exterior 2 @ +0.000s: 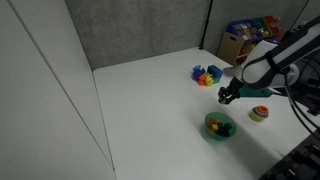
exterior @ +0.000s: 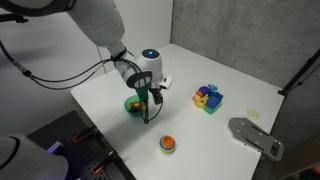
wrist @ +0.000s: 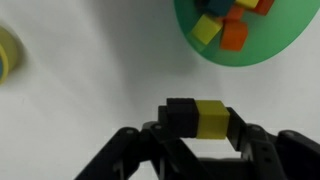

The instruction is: Shift the blue and yellow blocks to the bowl

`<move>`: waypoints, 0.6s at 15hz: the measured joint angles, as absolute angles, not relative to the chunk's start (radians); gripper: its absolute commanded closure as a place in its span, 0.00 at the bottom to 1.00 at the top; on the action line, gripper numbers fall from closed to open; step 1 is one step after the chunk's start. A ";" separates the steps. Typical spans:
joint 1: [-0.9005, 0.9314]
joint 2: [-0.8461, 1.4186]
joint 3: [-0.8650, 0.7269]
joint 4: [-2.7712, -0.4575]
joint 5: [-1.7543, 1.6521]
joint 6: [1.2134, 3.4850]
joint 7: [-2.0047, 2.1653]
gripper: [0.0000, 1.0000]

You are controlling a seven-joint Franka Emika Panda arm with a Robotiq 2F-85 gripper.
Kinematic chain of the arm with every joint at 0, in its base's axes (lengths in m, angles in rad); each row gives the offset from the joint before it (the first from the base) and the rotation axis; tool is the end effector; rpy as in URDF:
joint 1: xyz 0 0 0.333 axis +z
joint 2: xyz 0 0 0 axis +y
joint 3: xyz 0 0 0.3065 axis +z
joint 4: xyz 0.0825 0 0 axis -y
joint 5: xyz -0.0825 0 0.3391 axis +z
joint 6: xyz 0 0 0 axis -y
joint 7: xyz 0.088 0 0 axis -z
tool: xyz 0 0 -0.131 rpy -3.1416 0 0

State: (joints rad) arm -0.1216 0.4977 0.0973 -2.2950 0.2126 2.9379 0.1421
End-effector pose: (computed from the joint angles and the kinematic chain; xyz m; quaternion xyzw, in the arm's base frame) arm 0.5169 -0.0230 0.1557 -0.9776 0.1914 -0.0679 0.0557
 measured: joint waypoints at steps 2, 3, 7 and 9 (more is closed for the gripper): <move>-0.165 0.416 0.177 -2.387 0.249 2.936 0.084 0.68; -0.189 0.379 0.220 -2.427 0.280 2.935 0.048 0.19; -0.230 0.256 0.326 -2.542 0.413 2.882 -0.085 0.00; -0.225 0.205 0.336 -2.575 0.470 2.856 -0.139 0.00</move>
